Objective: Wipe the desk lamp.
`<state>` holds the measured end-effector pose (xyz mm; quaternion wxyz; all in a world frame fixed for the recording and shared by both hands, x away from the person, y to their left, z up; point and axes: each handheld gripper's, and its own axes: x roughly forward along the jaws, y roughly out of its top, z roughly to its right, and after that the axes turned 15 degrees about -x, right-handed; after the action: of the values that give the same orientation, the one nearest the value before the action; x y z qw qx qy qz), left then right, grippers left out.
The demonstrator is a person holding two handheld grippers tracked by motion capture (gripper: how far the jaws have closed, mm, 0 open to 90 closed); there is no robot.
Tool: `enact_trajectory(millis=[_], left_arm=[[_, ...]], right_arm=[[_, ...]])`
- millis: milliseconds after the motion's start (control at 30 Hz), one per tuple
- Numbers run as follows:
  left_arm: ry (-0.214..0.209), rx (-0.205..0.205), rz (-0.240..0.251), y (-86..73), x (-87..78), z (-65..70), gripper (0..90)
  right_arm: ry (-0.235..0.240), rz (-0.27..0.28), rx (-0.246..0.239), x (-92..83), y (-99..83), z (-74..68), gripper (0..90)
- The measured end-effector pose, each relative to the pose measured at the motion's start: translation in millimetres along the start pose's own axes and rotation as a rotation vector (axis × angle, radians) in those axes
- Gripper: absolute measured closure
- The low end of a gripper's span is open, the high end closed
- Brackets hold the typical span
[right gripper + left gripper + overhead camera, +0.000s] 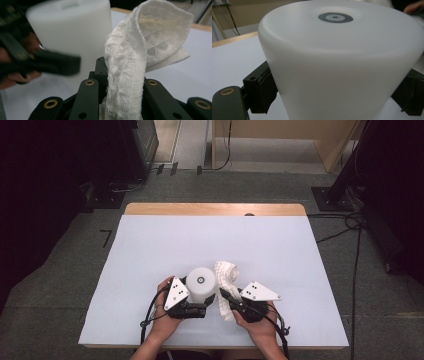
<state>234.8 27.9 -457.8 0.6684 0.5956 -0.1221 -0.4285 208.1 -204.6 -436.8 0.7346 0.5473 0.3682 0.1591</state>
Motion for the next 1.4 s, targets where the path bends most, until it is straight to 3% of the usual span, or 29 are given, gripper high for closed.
enact_trajectory(millis=[100,200,400,467,700,800,900,1033,1167,1333,1400], left_arm=[[-0.010,0.011,-0.007,-0.4,2.6,0.7,8.8],[-0.011,0.013,0.007,3.7,0.1,0.6,8.8],[-0.019,0.001,0.038,9.4,-6.7,-4.8,8.8],[-0.023,0.000,0.029,7.0,-4.9,-6.1,8.8],[-0.029,0.016,-0.023,-3.6,6.7,-9.2,8.8],[-0.025,0.026,-0.045,-6.8,10.5,-12.4,8.7],[-0.016,0.038,-0.060,-11.6,13.6,-15.3,8.7],[-0.015,0.014,-0.044,-14.1,11.9,-16.1,8.6],[0.008,-0.091,-0.015,-16.4,6.4,-14.0,4.0],[0.164,-0.114,0.008,-20.0,9.7,4.7,0.6],[0.199,-0.121,0.017,-19.6,14.0,8.5,0.7]], right_arm=[[-0.014,0.046,-0.004,-9.8,8.9,0.5,75.8],[-0.014,0.048,-0.010,-9.8,8.4,0.6,75.8],[0.026,-0.094,0.025,15.4,-16.0,-1.0,75.7],[0.029,-0.108,0.033,16.5,-14.6,-1.1,75.8],[0.004,0.004,0.010,-6.3,9.5,-0.1,75.7],[0.000,0.000,0.002,-6.2,6.9,2.1,75.7],[-0.008,-0.017,0.029,-2.9,-2.1,8.0,75.7],[-0.018,-0.023,0.048,-1.7,-6.5,12.5,75.7],[-0.021,-0.028,0.056,-0.6,-9.7,14.8,75.7],[-0.028,-0.041,0.061,1.8,-14.7,15.7,75.7],[-0.023,-0.048,0.063,2.9,-15.4,14.2,75.7]])
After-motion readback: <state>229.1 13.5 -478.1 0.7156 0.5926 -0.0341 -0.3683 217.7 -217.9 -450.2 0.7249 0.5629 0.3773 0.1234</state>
